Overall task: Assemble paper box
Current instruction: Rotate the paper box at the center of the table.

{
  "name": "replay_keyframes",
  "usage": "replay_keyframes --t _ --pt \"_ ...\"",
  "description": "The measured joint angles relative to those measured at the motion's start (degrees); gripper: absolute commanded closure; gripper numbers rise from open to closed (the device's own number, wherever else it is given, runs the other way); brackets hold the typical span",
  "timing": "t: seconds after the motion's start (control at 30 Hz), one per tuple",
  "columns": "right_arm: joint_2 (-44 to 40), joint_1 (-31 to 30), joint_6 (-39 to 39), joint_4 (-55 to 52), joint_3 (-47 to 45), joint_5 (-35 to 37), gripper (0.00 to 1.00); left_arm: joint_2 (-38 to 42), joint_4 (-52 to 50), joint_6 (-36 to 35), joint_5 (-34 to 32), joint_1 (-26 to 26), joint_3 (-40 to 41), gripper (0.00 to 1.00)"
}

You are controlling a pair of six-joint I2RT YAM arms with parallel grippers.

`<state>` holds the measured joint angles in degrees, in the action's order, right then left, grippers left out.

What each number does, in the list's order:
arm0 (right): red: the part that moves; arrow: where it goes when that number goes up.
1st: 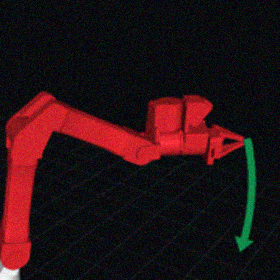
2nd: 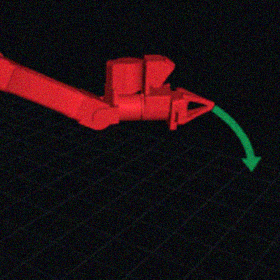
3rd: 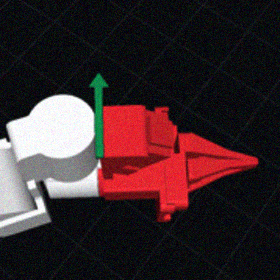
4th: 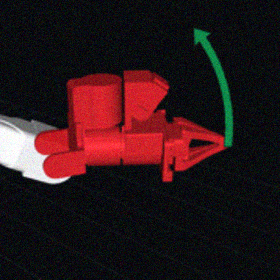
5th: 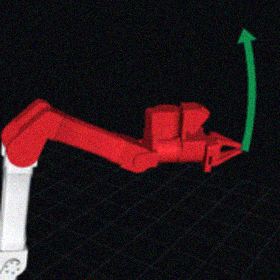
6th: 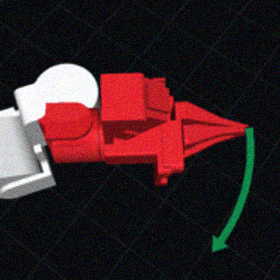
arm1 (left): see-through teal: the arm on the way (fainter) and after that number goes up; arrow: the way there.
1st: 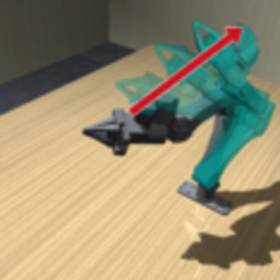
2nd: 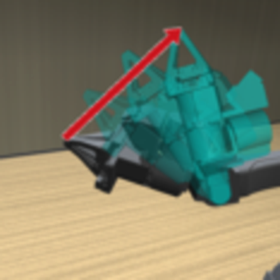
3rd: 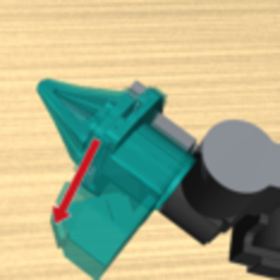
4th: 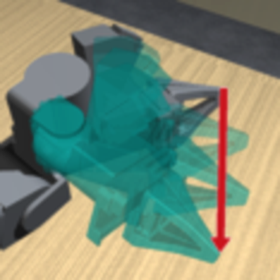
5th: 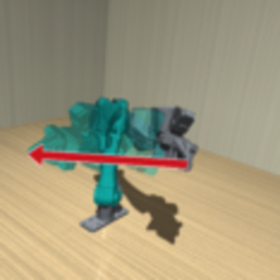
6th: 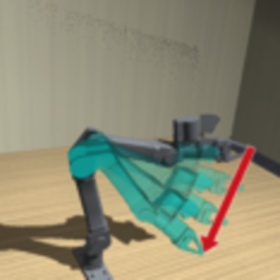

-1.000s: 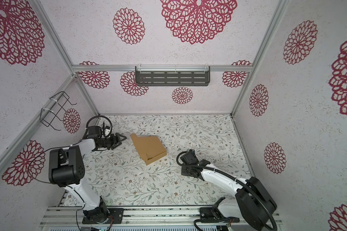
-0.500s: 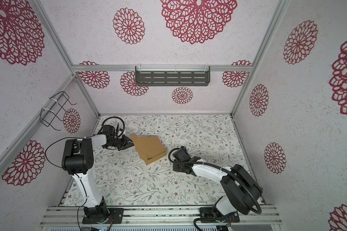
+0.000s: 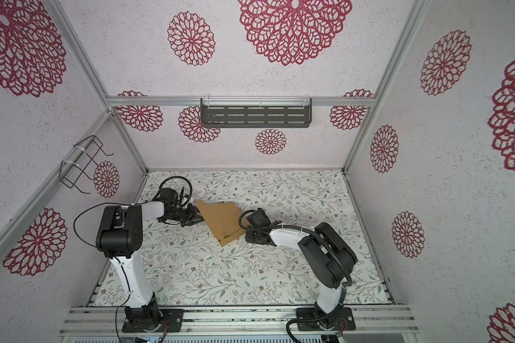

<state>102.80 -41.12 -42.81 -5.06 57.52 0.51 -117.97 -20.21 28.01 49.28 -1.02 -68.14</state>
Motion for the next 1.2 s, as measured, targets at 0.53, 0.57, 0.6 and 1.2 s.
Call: replay_keyframes --t 0.53,0.57,0.6,1.2 --pt "3.52 9.40 5.95 0.57 3.87 -3.76 0.80 7.91 7.65 5.64 -1.29 5.88 11.89 0.63" --pt "3.54 9.94 6.38 0.59 3.87 -3.98 0.80 8.44 8.50 6.38 -1.53 6.25 12.74 0.63" --pt "3.56 10.49 6.91 0.59 3.89 -4.24 0.80 8.81 9.29 7.19 -1.81 6.60 13.57 0.62" --pt "-17.70 16.22 12.76 -5.22 -6.03 0.48 0.83 10.75 12.79 13.88 -4.00 14.34 16.52 0.56"
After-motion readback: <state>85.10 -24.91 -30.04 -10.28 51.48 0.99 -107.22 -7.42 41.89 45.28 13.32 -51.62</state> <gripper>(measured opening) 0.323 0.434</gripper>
